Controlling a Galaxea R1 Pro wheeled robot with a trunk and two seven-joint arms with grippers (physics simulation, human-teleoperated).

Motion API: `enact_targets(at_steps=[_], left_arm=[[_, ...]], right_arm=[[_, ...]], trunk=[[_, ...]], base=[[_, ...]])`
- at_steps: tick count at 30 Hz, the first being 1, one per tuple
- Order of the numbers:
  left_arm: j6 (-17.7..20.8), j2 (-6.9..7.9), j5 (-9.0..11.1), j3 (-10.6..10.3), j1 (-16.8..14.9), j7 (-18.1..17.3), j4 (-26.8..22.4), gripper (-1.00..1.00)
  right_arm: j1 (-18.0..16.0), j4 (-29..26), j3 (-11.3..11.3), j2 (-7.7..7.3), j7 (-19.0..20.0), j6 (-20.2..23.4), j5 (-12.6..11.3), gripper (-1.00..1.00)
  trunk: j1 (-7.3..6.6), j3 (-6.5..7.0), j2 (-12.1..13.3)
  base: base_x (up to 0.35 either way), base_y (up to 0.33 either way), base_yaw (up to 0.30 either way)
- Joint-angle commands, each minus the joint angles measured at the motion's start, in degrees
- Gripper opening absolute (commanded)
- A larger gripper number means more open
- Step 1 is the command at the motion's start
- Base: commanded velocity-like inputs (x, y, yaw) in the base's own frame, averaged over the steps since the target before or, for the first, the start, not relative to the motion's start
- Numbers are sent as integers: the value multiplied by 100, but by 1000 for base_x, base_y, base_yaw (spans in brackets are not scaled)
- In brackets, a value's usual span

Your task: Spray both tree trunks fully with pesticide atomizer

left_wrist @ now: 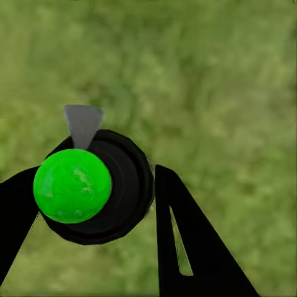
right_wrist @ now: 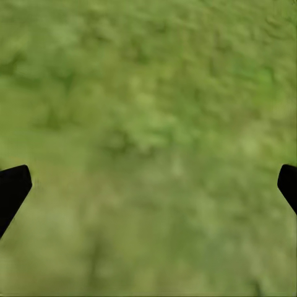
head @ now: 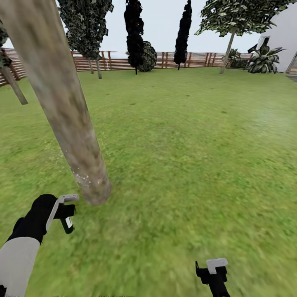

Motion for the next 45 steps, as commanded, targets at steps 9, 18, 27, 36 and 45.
enact_targets(at_steps=[9, 18, 27, 36, 45], left_arm=[[80, -20, -77, -472, -339, -79, -244, -100], [95, -9, -53, -534, -354, -79, -406, -100], [85, 46, -117, -475, -370, -13, -390, -100], [94, 160, -138, -471, -490, -5, -410, -100], [104, 167, -289, -519, -634, -9, -404, -100]], right_arm=[[-3, 8, 27, -2, -46, 4, 60, 100], [-3, 4, 29, -2, -42, 4, 60, 100], [-3, 4, 27, -2, -44, 4, 60, 100], [-3, 4, 29, -2, -42, 4, 60, 100], [-3, 4, 27, -2, -34, 13, 60, 100]], trunk=[[-1, -5, -2], [-1, -5, -2], [-1, -11, -2], [-1, -35, -2], [-1, -36, -2]], base=[[86, -54, 59], [-38, -235, 0], [141, -76, 41], [114, 0, 193], [184, -158, 4]])
